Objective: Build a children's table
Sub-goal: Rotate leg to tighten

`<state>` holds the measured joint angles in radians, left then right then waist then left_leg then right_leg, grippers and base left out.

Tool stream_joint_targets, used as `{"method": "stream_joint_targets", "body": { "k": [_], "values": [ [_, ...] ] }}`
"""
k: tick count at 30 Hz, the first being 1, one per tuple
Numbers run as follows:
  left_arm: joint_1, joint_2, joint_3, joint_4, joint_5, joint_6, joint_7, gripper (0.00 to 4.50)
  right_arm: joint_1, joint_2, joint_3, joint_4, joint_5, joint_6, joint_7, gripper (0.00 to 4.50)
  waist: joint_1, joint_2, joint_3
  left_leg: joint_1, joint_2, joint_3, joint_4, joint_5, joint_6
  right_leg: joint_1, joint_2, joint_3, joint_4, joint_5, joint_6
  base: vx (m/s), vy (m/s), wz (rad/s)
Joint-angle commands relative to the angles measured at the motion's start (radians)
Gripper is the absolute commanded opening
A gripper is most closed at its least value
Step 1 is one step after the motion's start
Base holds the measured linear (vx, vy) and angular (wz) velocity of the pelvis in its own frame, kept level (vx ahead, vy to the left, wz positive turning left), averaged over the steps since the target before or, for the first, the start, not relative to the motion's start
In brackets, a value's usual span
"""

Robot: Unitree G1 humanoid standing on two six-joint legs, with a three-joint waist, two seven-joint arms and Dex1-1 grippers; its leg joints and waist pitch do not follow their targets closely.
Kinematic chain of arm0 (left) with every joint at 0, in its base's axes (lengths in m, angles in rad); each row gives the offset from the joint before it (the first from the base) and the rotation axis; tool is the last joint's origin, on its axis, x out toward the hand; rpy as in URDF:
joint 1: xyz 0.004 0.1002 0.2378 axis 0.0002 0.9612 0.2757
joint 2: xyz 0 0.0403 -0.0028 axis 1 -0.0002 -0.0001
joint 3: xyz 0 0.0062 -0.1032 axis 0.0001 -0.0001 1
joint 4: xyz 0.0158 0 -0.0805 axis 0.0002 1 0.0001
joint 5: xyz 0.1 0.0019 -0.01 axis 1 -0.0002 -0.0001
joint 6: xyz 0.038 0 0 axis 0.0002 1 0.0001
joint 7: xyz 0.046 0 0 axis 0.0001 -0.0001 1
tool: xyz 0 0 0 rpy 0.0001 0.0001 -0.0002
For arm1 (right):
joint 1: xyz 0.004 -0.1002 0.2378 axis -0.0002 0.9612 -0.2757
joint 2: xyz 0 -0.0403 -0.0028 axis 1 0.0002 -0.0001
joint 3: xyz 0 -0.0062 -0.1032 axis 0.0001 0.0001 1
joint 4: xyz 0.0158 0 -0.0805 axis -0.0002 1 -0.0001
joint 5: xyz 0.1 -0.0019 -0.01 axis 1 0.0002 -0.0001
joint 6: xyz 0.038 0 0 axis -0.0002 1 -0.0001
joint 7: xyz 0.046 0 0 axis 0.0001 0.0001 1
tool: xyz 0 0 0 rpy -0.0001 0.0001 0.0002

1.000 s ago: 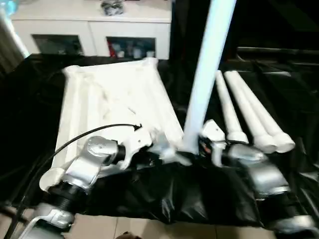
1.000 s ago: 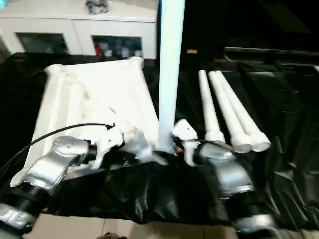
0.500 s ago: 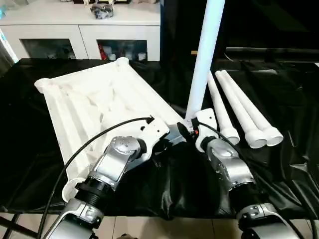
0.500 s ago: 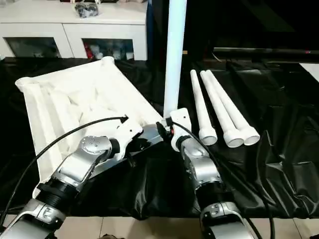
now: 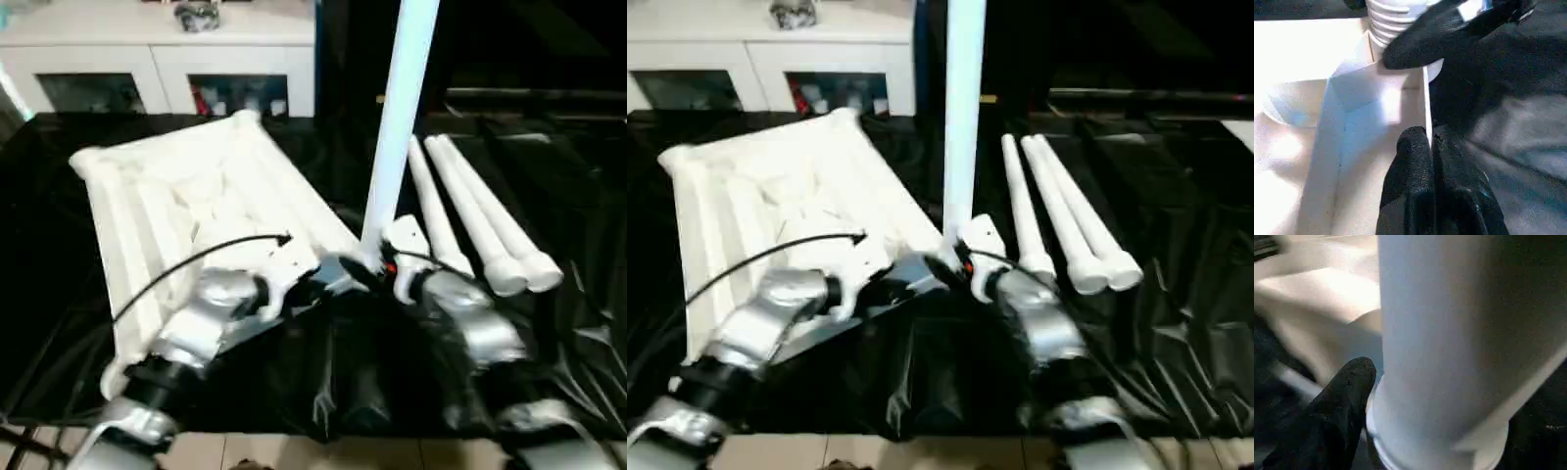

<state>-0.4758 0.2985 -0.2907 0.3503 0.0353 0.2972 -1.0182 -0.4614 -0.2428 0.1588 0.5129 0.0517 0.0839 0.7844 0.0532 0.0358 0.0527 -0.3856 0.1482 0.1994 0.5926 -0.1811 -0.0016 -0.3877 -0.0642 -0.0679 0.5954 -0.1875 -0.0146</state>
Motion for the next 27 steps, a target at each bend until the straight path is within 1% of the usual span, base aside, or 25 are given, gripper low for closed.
{"method": "stream_joint_targets", "body": {
  "k": [1, 2, 3, 4, 5, 6, 7, 8, 9, 10, 11, 12, 14, 18, 20, 22, 24, 25, 26, 27],
  "values": [
    [0.0, -0.024, -0.063, -0.042, -0.044, -0.034, -0.093, 0.0, 0.006, 0.014, 0.069, -0.039, 0.017, 0.02, 0.08, 3.52, 0.003, -0.01, -0.062, 0.02, 0.095, -0.043, -0.07, -0.182, 0.081, 0.036, -0.102, 0.06, -0.065, -0.163, -0.24, 0.0, 0.0, 0.0],
    [0.001, -0.005, -0.07, -0.046, -0.05, -0.034, -0.131, 0.0, 0.022, -0.013, 0.081, -0.076, 0.04, 0.048, 0.141, 3.52, 0.004, -0.009, -0.06, 0.023, 0.097, -0.043, -0.072, -0.2, 0.076, 0.034, -0.101, 0.061, -0.069, -0.181, -0.243, 0.0, 0.0, 0.0],
    [0.001, -0.001, -0.072, -0.047, -0.051, -0.034, -0.14, 0.0, 0.025, -0.02, 0.085, -0.085, 0.045, 0.055, 0.155, 3.52, 0.01, -0.009, -0.059, 0.026, 0.097, -0.042, -0.073, -0.217, 0.067, 0.034, -0.101, 0.061, -0.071, -0.21, -0.238, 0.0, 0.0, 0.0],
    [0.001, 0.005, -0.075, -0.047, -0.053, -0.034, -0.155, 0.0, 0.032, -0.03, 0.09, -0.1, 0.052, 0.066, 0.179, 3.52, 0.011, -0.009, -0.058, 0.027, 0.098, -0.042, -0.074, -0.226, 0.064, 0.033, -0.1, 0.061, -0.072, -0.224, -0.236, 0.0, 0.0, 0.0],
    [0.002, 0.016, -0.08, -0.054, -0.06, -0.027, -0.18, 0.0, 0.043, -0.048, 0.1, -0.127, 0.063, 0.086, 0.213, 3.52, 0.013, -0.008, -0.057, 0.03, 0.1, -0.042, -0.077, -0.244, 0.052, 0.03, -0.099, 0.061, -0.073, -0.246, -0.229, 0.0, 0.0, 0.0],
    [0.003, 0.026, -0.085, -0.06, -0.067, -0.024, -0.204, 0.0, 0.053, -0.063, 0.108, -0.151, 0.07, 0.102, 0.243, 3.52, 0.015, -0.009, -0.056, 0.03, 0.1, -0.042, -0.078, -0.255, 0.044, 0.031, -0.1, 0.063, -0.074, -0.26, -0.226, 0.0, 0.0, 0.0],
    [0.003, 0.026, -0.085, -0.06, -0.067, -0.024, -0.204, 0.0, 0.053, -0.063, 0.108, -0.151, 0.07, 0.102, 0.243, 3.36, 0.016, -0.008, -0.057, 0.032, 0.1, -0.042, -0.078, -0.258, 0.04, 0.03, -0.101, 0.063, -0.074, -0.263, -0.226, 0.0, 0.0, 0.0],
    [0.003, 0.033, -0.087, -0.063, -0.07, -0.023, -0.215, 0.0, 0.061, -0.073, 0.114, -0.169, 0.077, 0.117, 0.266, 3.26, 0.016, -0.009, -0.055, 0.032, 0.1, -0.042, -0.078, -0.271, 0.032, 0.028, -0.103, 0.064, -0.076, -0.282, -0.223, 0.0, 0.0, 0.0],
    [0.002, 0.038, -0.087, -0.063, -0.071, -0.024, -0.224, 0.0, 0.067, -0.082, 0.12, -0.186, 0.081, 0.13, 0.285, 3.19, 0.018, -0.01, -0.055, 0.033, 0.1, -0.043, -0.079, -0.275, 0.03, 0.028, -0.103, 0.064, -0.077, -0.291, -0.22, 0.0, 0.0, 0.0],
    [-0.001, 0.042, -0.086, -0.054, -0.072, -0.033, -0.234, 0.0, 0.074, -0.09, 0.124, -0.204, 0.083, 0.143, 0.304, 3.07, 0.019, -0.011, -0.054, 0.032, 0.099, -0.043, -0.079, -0.278, 0.027, 0.028, -0.104, 0.065, -0.078, -0.306, -0.214, 0.0, 0.0, 0.0],
    [-0.003, 0.044, -0.085, -0.049, -0.071, -0.037, -0.241, 0.0, 0.077, -0.092, 0.125, -0.211, 0.082, 0.147, 0.31, 3.07, 0.02, -0.011, -0.056, 0.031, 0.099, -0.043, -0.079, -0.273, 0.024, 0.028, -0.105, 0.065, -0.078, -0.308, -0.213, 0.0, 0.0, 0.0],
    [-0.004, 0.045, -0.085, -0.048, -0.071, -0.037, -0.242, 0.0, 0.077, -0.091, 0.125, -0.212, 0.082, 0.148, 0.31, 2.95, 0.021, -0.01, -0.055, 0.03, 0.099, -0.043, -0.079, -0.272, 0.022, 0.028, -0.107, 0.066, -0.079, -0.312, -0.211, 0.0, 0.0, 0.0],
    [-0.006, 0.045, -0.084, -0.043, -0.067, -0.039, -0.245, 0.0, 0.079, -0.09, 0.127, -0.217, 0.082, 0.153, 0.31, 2.85, 0.023, -0.011, -0.055, 0.03, 0.098, -0.044, -0.079, -0.27, 0.018, 0.028, -0.107, 0.065, -0.08, -0.322, -0.205, 0.0, 0.0, 0.0],
    [-0.007, 0.044, -0.08, -0.04, -0.068, -0.039, -0.246, 0.0, 0.087, -0.085, 0.13, -0.238, 0.093, 0.179, 0.308, 2.78, 0.025, -0.011, -0.058, 0.028, 0.098, -0.045, -0.078, -0.248, 0.022, 0.03, -0.106, 0.064, -0.076, -0.294, -0.206, 0.0, 0.0, 0.0],
    [-0.01, 0.022, -0.068, -0.03, -0.068, -0.039, -0.205, 0.0, 0.091, -0.054, 0.116, -0.217, 0.077, 0.168, 0.252, 2.78, 0.024, -0.01, -0.058, 0.028, 0.098, -0.045, -0.078, -0.245, 0.022, 0.029, -0.107, 0.064, -0.076, -0.285, -0.21, 0.0, 0.0, 0.0],
    [-0.016, 0.003, -0.057, -0.017, -0.061, -0.044, -0.165, 0.0, 0.084, -0.028, 0.101, -0.187, 0.055, 0.152, 0.187, 2.77, 0.024, -0.011, -0.058, 0.029, 0.097, -0.044, -0.077, -0.249, 0.019, 0.028, -0.106, 0.064, -0.077, -0.289, -0.21, 0.0, 0.0, 0.0],
    [-0.029, -0.037, -0.033, 0.01, -0.052, -0.043, -0.086, 0.0, 0.067, 0.019, 0.075, -0.125, 0.016, 0.135, 0.06, 2.77, 0.018, -0.01, -0.055, 0.03, 0.095, -0.044, -0.079, -0.269, 0.002, 0.023, -0.106, 0.064, -0.08, -0.318, -0.211, 0.0, 0.0, 0.0],
    [-0.034, -0.051, -0.025, 0.02, -0.049, -0.041, -0.058, 0.0, 0.061, 0.036, 0.065, -0.103, 0.004, 0.131, 0.014, 2.77, 0.014, -0.011, -0.054, 0.033, 0.094, -0.048, -0.08, -0.293, -0.013, 0.024, -0.109, 0.062, -0.085, -0.362, -0.204, 0.0, 0.0, 0.0],
    [-0.056, -0.094, -0.006, 0.056, -0.022, -0.026, 0.05, 0.0, 0.035, 0.093, 0.025, -0.029, -0.019, 0.126, -0.142, 2.77, 0.007, -0.012, -0.053, 0.033, 0.094, -0.051, -0.08, -0.308, -0.025, 0.024, -0.11, 0.062, -0.086, -0.39, -0.196, 0.0, 0.0, 0.0],
    [-0.057, -0.096, -0.006, 0.057, -0.02, -0.025, 0.056, 0.0, 0.033, 0.097, 0.022, -0.025, -0.019, 0.126, -0.15, 2.76, 0.001, -0.011, -0.05, 0.034, 0.093, -0.051, -0.082, -0.322, -0.028, 0.02, -0.109, 0.063, -0.09, -0.406, -0.195, 0.0, 0.0, 0.0]
  ]
}}
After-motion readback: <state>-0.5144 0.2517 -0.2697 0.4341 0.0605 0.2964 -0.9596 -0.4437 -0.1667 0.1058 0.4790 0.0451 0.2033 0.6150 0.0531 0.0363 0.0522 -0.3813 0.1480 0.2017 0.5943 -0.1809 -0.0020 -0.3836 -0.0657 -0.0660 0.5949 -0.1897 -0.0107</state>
